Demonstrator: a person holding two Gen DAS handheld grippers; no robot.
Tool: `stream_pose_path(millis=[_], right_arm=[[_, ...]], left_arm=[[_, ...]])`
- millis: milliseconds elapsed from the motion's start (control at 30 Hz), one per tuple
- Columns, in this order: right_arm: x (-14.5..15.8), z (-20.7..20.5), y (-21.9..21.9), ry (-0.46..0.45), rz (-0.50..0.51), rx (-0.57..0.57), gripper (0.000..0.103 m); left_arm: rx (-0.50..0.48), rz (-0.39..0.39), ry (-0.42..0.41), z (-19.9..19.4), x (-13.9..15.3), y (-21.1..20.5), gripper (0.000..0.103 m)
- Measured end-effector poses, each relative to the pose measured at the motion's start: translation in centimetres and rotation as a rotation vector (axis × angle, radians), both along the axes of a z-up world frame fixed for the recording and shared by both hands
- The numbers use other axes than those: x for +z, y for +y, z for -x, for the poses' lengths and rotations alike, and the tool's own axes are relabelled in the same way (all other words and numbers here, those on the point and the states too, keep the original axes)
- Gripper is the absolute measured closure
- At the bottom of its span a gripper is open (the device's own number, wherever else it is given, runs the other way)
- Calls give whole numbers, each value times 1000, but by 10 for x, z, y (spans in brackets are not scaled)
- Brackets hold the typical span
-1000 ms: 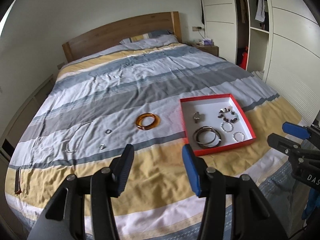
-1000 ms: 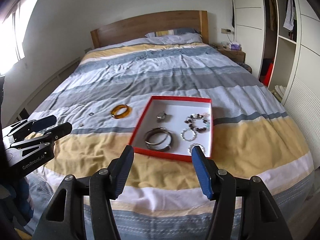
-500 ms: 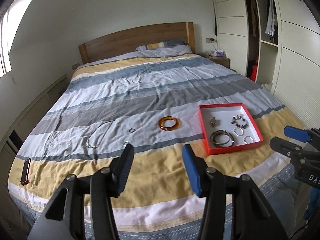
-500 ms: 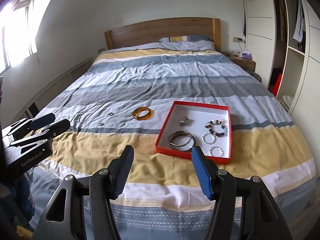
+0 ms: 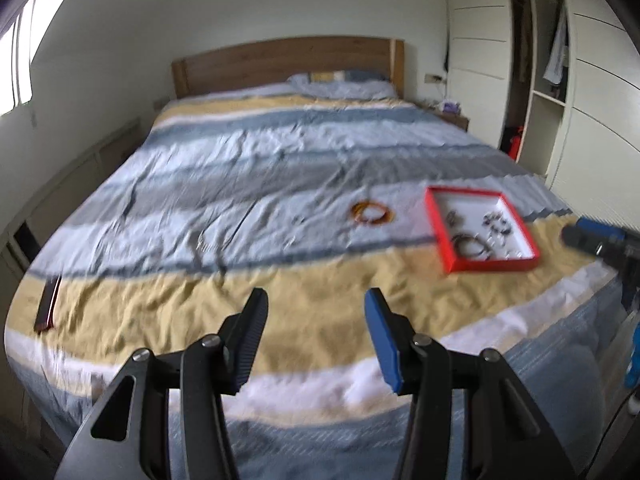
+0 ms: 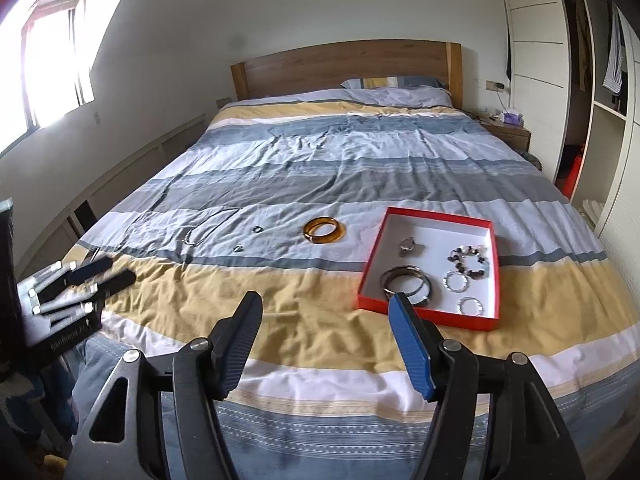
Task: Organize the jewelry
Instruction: 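Withdraw both tools from the box back over the remaining jewelry, then grasp a small silver ring with the left tool while the right tool grasps the amber bangle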
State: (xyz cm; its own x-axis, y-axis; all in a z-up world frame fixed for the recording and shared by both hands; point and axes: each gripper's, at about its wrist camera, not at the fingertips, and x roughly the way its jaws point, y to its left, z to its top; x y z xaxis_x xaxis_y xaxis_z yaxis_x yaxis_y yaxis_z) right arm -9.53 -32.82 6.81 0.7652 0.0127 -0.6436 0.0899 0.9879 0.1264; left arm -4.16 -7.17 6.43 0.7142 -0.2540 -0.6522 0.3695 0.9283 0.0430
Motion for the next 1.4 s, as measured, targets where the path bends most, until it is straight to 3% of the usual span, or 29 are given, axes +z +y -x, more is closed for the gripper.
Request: stream_pose_path(millis=[200,433,633,933,1200,1400], right_arm=[[-13,-16,15,24,-16,32,38],[-32,-45,35,63,-25,99,38],[-53,-78,38,109,-43,125,38],[-88,-169,39,171,-58,177,43],[-123,-256,34,232,-52,204,50],[-142,-304,28,265,-55,210,52]], left_arm=[[77,-20,71,-14,-29,44,55],[103,-5,99,-33,-45,56,55],[70,8,137,-67,-58,43,55],[16,64,189,-150,-83,10,55],[-14,101,268,-227,-124,-18,55],[5,99,311,-256,-152,-29,55]])
